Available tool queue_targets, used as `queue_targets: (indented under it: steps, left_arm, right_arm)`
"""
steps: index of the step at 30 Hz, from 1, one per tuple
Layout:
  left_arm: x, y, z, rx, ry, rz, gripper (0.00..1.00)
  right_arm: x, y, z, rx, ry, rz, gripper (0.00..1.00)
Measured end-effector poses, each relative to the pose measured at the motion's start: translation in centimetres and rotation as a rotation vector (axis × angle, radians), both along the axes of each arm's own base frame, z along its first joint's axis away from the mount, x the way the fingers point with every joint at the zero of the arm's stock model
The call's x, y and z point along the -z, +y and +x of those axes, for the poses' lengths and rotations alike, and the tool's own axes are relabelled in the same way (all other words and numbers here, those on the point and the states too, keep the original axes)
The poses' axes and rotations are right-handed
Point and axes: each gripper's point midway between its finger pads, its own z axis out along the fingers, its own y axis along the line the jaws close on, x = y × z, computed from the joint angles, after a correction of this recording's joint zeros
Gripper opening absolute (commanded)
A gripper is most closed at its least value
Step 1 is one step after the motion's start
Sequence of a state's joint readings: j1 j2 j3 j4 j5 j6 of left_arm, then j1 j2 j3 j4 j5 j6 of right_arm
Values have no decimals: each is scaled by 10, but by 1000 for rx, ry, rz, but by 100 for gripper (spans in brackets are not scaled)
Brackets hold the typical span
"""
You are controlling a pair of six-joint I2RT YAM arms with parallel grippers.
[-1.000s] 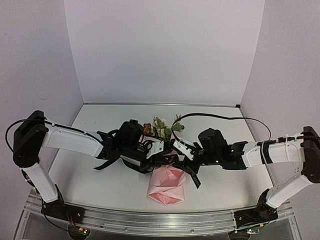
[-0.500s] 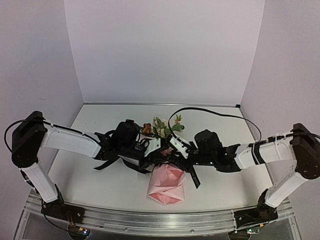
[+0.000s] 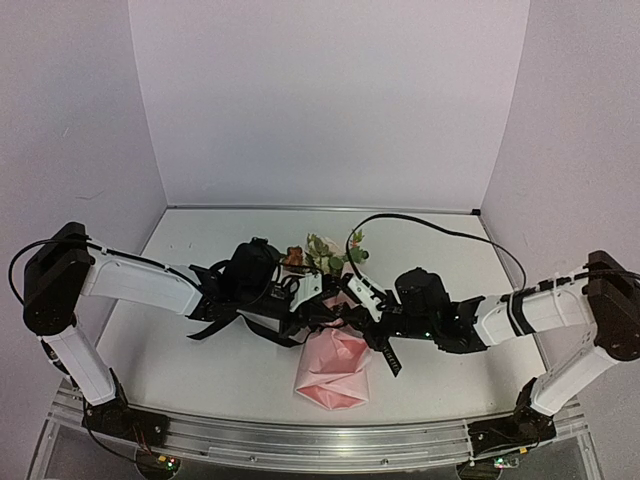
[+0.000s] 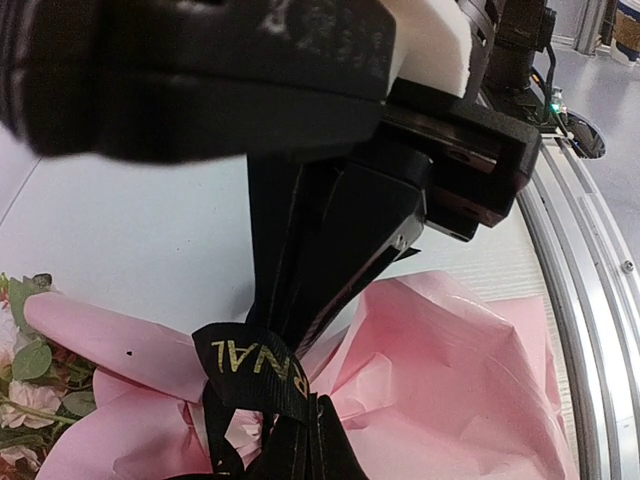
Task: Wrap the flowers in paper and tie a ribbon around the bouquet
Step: Pass from the left arm to the right
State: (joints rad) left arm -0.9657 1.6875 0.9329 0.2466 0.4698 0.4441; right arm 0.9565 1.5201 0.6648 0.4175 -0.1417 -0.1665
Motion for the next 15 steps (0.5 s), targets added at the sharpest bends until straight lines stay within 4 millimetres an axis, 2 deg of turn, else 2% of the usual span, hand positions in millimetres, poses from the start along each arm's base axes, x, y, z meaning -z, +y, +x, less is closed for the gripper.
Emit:
queue_targets:
  steps: [1, 3, 5, 8, 12, 15]
  left_arm:
    - [0, 0, 0, -1, 1, 0, 0]
    - [0, 0, 0, -2, 3, -1, 0]
    - [0, 0, 0, -3, 4, -2, 0]
    - [-1, 0, 0, 1, 3, -5, 0]
    - [-1, -1, -1, 10, -1, -6, 0]
    - [0, 0, -3, 18, 0, 0, 0]
  right_arm:
    - [-1, -1, -1, 3, 3, 4, 0]
    - [-4, -3, -2, 8, 5, 15, 7]
    - [-8, -4, -3, 10, 0, 24, 27]
    - [-11, -7, -4, 9, -21, 24, 46]
    - [-8, -10, -3, -18, -85, -23, 53]
    - [-7, -11, 0, -40, -125, -53, 55]
